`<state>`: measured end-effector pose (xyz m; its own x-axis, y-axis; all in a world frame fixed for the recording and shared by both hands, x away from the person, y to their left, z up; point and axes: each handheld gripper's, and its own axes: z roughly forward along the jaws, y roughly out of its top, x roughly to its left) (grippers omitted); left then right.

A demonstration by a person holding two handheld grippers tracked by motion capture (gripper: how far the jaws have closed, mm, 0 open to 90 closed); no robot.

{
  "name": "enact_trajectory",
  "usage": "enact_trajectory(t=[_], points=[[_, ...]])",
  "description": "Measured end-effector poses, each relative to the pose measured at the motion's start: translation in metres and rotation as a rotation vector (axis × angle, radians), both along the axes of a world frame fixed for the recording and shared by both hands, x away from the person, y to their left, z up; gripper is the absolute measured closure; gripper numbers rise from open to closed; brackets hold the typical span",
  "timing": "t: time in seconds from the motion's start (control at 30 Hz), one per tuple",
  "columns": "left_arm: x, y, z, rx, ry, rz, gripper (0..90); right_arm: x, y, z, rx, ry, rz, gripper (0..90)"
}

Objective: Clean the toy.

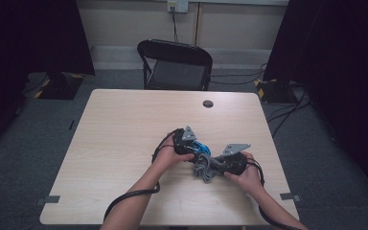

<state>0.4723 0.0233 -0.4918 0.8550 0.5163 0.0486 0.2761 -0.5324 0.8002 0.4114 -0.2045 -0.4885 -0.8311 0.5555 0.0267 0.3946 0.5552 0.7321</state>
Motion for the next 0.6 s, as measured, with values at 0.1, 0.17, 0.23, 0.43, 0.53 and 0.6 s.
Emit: enact_trajectory(t=[0.1, 0.17, 0.23, 0.43, 0.53, 0.6], points=[[-0.0001, 0.0002, -0.0002, -0.002, -0.002, 0.002, 9.0, 0.0015, -0.0011, -0.0005, -0.001, -0.004, -0.001, 74.8], [-0.0001, 0.0001, -0.0002, -0.002, -0.002, 0.002, 9.1, 0.0017, -0.0015, -0.0005, -0.003, -0.007, -0.005, 74.8], [-0.0001, 0.0002, -0.0003, -0.003, -0.002, 0.002, 9.0, 0.0023, -0.0021, -0.0005, -0.007, -0.013, -0.006, 74.8], [0.0001, 0.0001, -0.0003, -0.004, -0.001, 0.002, 9.0, 0.0064, -0.0065, -0.0009, -0.007, -0.013, -0.029, 74.8], [-0.0003, 0.0002, -0.0007, -0.008, -0.003, 0.003, 9.1, 0.009, -0.0079, -0.0011, -0.006, -0.013, -0.04, 74.9], [-0.0002, 0.0004, -0.0008, -0.008, -0.006, 0.002, 9.1, 0.0101, -0.0082, -0.0009, -0.008, -0.014, -0.044, 74.9]])
